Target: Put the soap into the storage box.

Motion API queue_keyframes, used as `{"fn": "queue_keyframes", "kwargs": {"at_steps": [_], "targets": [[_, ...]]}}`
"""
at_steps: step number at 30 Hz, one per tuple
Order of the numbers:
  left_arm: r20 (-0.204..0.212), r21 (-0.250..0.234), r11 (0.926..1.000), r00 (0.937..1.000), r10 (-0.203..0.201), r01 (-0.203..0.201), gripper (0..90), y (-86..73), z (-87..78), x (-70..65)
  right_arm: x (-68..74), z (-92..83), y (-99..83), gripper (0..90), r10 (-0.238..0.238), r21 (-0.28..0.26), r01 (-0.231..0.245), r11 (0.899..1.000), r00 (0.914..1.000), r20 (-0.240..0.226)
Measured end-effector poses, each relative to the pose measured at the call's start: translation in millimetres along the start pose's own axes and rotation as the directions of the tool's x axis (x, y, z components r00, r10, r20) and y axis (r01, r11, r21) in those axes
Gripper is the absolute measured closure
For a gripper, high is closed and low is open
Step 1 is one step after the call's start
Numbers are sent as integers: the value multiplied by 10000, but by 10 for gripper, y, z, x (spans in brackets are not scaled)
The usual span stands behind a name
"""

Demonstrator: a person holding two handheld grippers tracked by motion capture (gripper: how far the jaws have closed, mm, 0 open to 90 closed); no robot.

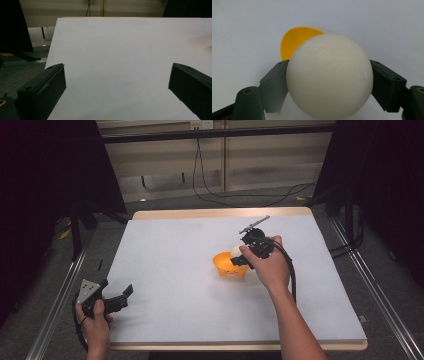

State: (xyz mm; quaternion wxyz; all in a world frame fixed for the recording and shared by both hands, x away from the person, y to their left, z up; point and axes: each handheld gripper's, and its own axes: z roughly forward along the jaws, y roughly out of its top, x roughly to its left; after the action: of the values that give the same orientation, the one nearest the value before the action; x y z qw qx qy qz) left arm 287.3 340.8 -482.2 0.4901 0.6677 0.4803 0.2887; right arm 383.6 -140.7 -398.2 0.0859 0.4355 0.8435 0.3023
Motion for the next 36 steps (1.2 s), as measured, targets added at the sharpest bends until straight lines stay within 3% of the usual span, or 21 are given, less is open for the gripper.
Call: {"fn": "queue_keyframes", "kwargs": {"at_steps": [11,17,26,36], "targets": [[0,-3,10000,10000,16,-16,11,0,0,-1,53,103,57,234,-19,164,18,9999,10000,66],[7,13,10000,10000,25,-25,11,1,1,-2,74,172,61,234,95,174,-101,9998,9992,376],[7,83,9999,10000,69,-69,11,3,8,-7,132,212,70,234,589,-12,-591,9983,9945,861],[12,89,9999,10000,57,-57,11,3,9,-6,165,310,42,233,1198,-8,-1203,9927,9877,1004]]}}
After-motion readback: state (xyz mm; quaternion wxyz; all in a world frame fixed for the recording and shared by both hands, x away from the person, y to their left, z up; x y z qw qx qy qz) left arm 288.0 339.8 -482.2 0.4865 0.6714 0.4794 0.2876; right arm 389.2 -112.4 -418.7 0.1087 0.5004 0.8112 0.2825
